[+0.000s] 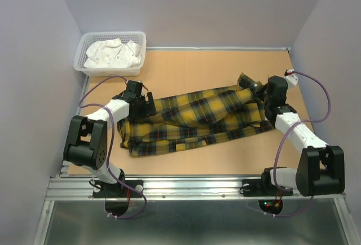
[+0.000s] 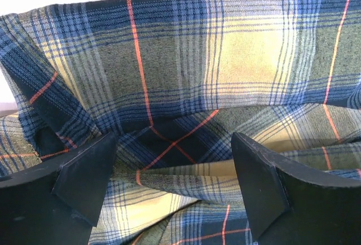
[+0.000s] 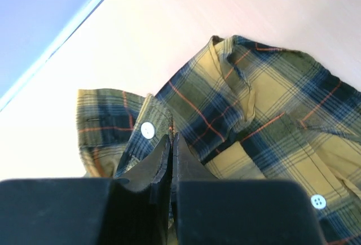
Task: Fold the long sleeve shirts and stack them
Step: Fold the shirt
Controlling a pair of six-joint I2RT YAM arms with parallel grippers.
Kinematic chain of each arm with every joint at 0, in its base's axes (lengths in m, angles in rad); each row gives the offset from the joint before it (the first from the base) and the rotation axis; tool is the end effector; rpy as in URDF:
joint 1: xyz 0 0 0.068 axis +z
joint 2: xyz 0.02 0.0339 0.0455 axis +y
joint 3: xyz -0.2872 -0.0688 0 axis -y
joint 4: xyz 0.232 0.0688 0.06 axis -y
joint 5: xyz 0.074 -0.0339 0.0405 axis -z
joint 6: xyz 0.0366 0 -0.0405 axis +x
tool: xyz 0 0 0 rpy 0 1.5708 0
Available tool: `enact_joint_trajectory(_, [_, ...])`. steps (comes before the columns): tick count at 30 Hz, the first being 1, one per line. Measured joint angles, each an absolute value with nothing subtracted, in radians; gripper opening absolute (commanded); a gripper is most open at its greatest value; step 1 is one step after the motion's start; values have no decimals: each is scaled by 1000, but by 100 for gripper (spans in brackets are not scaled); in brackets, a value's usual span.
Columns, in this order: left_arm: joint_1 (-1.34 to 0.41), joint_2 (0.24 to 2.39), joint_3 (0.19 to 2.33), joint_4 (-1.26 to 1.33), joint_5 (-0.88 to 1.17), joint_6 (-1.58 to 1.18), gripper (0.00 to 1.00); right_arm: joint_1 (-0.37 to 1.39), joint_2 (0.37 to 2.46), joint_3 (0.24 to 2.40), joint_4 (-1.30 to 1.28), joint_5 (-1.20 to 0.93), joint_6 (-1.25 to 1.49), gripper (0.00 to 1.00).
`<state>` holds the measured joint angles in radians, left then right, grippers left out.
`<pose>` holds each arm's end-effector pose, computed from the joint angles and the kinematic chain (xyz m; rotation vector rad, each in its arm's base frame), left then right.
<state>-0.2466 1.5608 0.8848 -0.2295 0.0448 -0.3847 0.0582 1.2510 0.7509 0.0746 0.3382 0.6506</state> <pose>0.2943 -0.0758 0.2153 -0.1534 2.4990 -0.3218 0.2612 0.0031 0.2827 0.7789 1.8126 0.1247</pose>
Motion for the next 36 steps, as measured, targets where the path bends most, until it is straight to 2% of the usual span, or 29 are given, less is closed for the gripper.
enact_joint_trajectory(15, [-214, 1571, 933, -247, 31, -400, 95, -36, 1466, 672, 225, 336, 675, 1])
enact_joint_trajectory(29, [-208, 1420, 982, -288, 2, -426, 95, -41, 1448, 655, 263, 368, 743, 1])
enact_joint_trajectory(30, [-207, 1416, 979, -289, 8, -426, 95, -41, 1448, 654, 263, 368, 747, 2])
enact_joint_trajectory(33, [-207, 1412, 962, -276, 36, -429, 95, -41, 1452, 653, 263, 368, 764, 20])
enact_joint_trajectory(34, [-207, 1412, 955, -273, 43, -429, 95, -41, 1456, 653, 262, 368, 768, 32])
enact_joint_trajectory(36, [-207, 1412, 940, -271, 49, -431, 95, -41, 1462, 653, 262, 370, 767, 47])
